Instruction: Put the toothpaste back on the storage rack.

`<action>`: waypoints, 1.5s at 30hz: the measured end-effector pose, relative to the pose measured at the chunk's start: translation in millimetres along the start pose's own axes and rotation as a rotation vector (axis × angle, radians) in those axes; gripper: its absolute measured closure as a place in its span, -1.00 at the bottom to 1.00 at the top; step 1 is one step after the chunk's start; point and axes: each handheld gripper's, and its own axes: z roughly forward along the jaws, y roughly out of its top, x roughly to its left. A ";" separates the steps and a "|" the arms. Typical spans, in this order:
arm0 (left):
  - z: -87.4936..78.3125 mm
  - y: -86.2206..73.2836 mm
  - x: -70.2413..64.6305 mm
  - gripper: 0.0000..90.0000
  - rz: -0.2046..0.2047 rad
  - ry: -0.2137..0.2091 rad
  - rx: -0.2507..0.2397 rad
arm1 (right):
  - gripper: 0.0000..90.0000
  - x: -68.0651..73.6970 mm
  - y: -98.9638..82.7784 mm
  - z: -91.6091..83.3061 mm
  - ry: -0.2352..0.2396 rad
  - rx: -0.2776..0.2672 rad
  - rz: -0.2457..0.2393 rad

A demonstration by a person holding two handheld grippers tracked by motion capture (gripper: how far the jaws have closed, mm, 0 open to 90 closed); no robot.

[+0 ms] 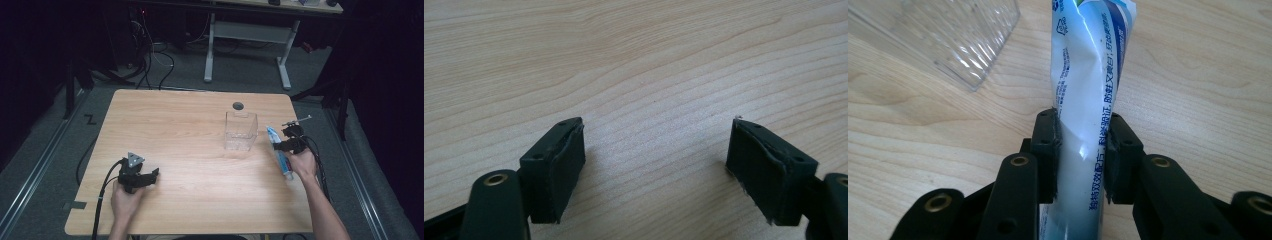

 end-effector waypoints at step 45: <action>0.2 0.1 -0.9 -0.47 0.008 0.007 0.004 | 0.59 47.3 -7.0 -70.1 0.115 -0.290 -0.154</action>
